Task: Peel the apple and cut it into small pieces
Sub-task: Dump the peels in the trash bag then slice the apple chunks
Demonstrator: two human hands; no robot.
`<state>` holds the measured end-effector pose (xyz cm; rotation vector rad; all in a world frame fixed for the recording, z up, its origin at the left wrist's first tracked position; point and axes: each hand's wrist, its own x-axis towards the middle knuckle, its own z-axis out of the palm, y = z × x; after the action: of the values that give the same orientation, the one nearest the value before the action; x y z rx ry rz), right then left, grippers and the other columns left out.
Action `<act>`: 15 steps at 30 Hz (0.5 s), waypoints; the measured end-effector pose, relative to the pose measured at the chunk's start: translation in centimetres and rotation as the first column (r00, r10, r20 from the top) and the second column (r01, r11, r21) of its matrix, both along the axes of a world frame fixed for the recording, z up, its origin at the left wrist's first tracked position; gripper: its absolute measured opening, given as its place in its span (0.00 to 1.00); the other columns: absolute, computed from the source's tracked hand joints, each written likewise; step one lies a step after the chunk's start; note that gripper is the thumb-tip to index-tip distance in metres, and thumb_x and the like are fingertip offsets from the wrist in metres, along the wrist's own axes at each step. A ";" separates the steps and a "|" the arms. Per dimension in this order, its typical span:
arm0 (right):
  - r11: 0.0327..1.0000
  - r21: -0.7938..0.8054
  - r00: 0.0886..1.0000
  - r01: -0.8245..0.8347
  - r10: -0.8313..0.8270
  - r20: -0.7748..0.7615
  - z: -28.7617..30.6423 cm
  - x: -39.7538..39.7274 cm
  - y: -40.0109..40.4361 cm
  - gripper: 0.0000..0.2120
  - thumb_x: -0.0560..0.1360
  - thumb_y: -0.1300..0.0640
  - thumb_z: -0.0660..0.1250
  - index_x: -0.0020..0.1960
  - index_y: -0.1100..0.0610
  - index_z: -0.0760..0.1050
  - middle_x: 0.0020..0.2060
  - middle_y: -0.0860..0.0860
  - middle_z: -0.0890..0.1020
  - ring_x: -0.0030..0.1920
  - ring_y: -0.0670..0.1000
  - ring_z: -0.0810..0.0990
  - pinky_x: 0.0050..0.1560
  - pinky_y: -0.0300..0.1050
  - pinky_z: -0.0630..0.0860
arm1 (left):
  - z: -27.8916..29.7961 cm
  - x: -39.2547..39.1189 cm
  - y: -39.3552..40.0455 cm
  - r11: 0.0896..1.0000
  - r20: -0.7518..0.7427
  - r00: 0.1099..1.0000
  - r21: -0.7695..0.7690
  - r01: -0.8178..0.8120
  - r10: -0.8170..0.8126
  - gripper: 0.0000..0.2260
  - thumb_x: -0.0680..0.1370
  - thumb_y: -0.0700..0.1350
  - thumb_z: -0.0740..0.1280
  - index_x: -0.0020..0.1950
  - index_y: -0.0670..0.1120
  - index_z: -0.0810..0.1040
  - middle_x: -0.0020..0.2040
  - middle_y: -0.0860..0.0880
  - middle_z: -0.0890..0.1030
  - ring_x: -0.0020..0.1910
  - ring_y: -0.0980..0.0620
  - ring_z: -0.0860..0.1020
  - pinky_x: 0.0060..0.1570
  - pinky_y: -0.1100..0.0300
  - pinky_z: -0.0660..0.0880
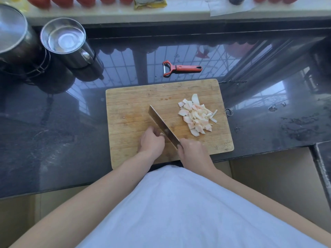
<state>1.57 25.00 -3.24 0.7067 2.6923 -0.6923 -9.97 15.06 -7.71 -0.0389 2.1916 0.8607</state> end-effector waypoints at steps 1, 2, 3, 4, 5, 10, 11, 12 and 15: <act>1.000 -0.012 1.000 0.008 -0.008 -0.009 0.2 0.1 0.0 0.12 0.79 0.60 0.60 0.38 0.55 0.64 0.31 0.51 0.74 0.31 0.56 0.72 0.31 0.47 0.64 | 0.1 0.0 -0.1 1.000 0.005 1.000 -0.008 0.005 -0.005 0.04 0.80 0.49 0.66 0.53 0.50 0.74 0.50 0.51 0.79 0.45 0.51 0.76 0.37 0.57 0.68; 1.000 -0.016 1.000 0.007 -0.008 -0.012 0.5 0.6 0.1 0.12 0.79 0.61 0.60 0.38 0.56 0.65 0.32 0.52 0.74 0.32 0.57 0.73 0.31 0.48 0.65 | 0.1 -0.1 -0.1 1.000 0.013 1.000 -0.013 0.005 -0.005 0.05 0.80 0.49 0.66 0.52 0.50 0.74 0.50 0.51 0.78 0.44 0.51 0.75 0.36 0.57 0.66; 1.000 -0.013 1.000 0.000 0.000 -0.013 0.9 1.2 0.2 0.11 0.79 0.61 0.60 0.38 0.56 0.66 0.32 0.52 0.74 0.32 0.58 0.73 0.32 0.49 0.67 | 0.1 -0.1 -0.1 1.000 0.020 1.000 -0.016 0.001 -0.001 0.05 0.80 0.50 0.65 0.52 0.50 0.74 0.49 0.51 0.79 0.43 0.52 0.75 0.35 0.57 0.66; 1.000 -0.009 1.000 -0.009 0.009 -0.006 1.2 1.9 0.3 0.10 0.79 0.60 0.60 0.39 0.58 0.67 0.32 0.53 0.75 0.32 0.59 0.74 0.32 0.51 0.70 | -0.1 0.0 -0.2 1.000 0.026 1.000 -0.015 -0.006 0.006 0.05 0.80 0.49 0.65 0.52 0.49 0.74 0.49 0.50 0.79 0.43 0.52 0.75 0.35 0.57 0.66; 1.000 -0.003 1.000 -0.018 0.018 0.011 1.4 2.6 0.4 0.09 0.79 0.60 0.60 0.40 0.59 0.69 0.32 0.54 0.76 0.33 0.60 0.75 0.33 0.52 0.72 | -0.1 0.0 -0.2 1.000 0.025 1.000 -0.015 -0.010 0.010 0.04 0.80 0.49 0.65 0.51 0.49 0.74 0.48 0.50 0.79 0.42 0.52 0.75 0.35 0.57 0.66; 0.998 0.020 0.988 -0.060 0.056 0.144 2.2 4.2 0.5 0.07 0.81 0.56 0.58 0.52 0.57 0.73 0.42 0.54 0.81 0.43 0.61 0.79 0.42 0.52 0.74 | 0.0 0.1 -0.1 1.000 0.012 1.000 -0.012 -0.006 0.007 0.05 0.81 0.48 0.65 0.46 0.51 0.72 0.46 0.52 0.78 0.43 0.50 0.75 0.37 0.56 0.68; 0.997 0.025 0.984 -0.069 0.064 0.167 2.3 4.2 0.5 0.08 0.81 0.55 0.58 0.53 0.57 0.73 0.43 0.54 0.81 0.44 0.62 0.79 0.43 0.52 0.75 | 0.1 0.1 -0.1 1.000 0.009 1.000 -0.015 -0.003 0.003 0.05 0.81 0.49 0.65 0.46 0.51 0.72 0.45 0.52 0.78 0.43 0.50 0.75 0.37 0.56 0.68; 0.997 0.033 0.981 -0.072 0.065 0.180 2.3 4.3 0.5 0.08 0.81 0.55 0.57 0.54 0.56 0.72 0.44 0.54 0.81 0.45 0.62 0.80 0.44 0.52 0.75 | -0.1 0.1 0.0 1.000 0.009 1.000 -0.016 -0.003 0.003 0.06 0.81 0.50 0.66 0.46 0.51 0.72 0.45 0.52 0.78 0.44 0.49 0.75 0.37 0.55 0.68; 0.994 0.056 0.975 -0.090 0.076 0.211 1.7 4.1 0.4 0.07 0.80 0.57 0.57 0.51 0.57 0.73 0.40 0.53 0.80 0.42 0.62 0.79 0.41 0.52 0.76 | -0.3 0.1 0.0 1.000 0.016 1.000 -0.008 -0.019 0.019 0.05 0.79 0.52 0.67 0.48 0.52 0.75 0.47 0.53 0.79 0.47 0.47 0.78 0.43 0.54 0.73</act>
<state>5.64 25.38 -1.57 0.6395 2.5441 -0.4832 -9.89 15.05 -7.98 -0.0708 2.1827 0.8597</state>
